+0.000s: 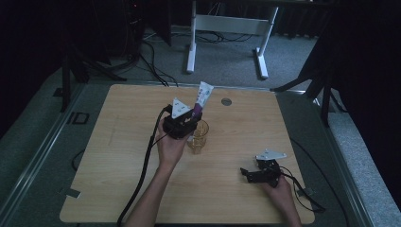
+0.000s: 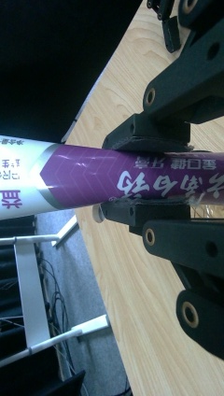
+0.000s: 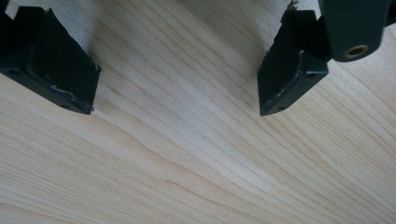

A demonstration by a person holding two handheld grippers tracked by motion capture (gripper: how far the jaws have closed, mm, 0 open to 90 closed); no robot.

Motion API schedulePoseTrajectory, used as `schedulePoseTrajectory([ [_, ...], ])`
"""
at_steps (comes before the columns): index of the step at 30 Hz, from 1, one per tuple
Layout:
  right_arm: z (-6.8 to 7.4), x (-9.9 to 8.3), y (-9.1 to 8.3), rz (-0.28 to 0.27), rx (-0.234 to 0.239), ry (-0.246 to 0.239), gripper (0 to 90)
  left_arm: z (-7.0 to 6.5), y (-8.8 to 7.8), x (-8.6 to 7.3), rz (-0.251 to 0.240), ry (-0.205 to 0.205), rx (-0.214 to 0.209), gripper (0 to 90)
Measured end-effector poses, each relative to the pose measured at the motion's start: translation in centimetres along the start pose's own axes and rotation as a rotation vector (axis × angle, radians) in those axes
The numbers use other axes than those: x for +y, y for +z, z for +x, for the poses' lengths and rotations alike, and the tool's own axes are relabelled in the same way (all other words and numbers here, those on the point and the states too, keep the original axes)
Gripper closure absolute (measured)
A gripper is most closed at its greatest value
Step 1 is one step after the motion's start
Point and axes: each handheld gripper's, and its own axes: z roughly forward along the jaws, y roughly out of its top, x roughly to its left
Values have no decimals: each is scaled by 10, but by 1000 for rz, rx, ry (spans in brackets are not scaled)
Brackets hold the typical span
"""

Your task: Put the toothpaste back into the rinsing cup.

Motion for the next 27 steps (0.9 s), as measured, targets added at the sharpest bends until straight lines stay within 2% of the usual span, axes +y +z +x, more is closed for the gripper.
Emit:
schedulePoseTrajectory([
  [14,0,0,0,0,-1,1,126,1,3,2,-27,-14,-2,695],
  [27,0,0,0,1,-1,0,126,0,8,4,-43,-1,3,695],
])
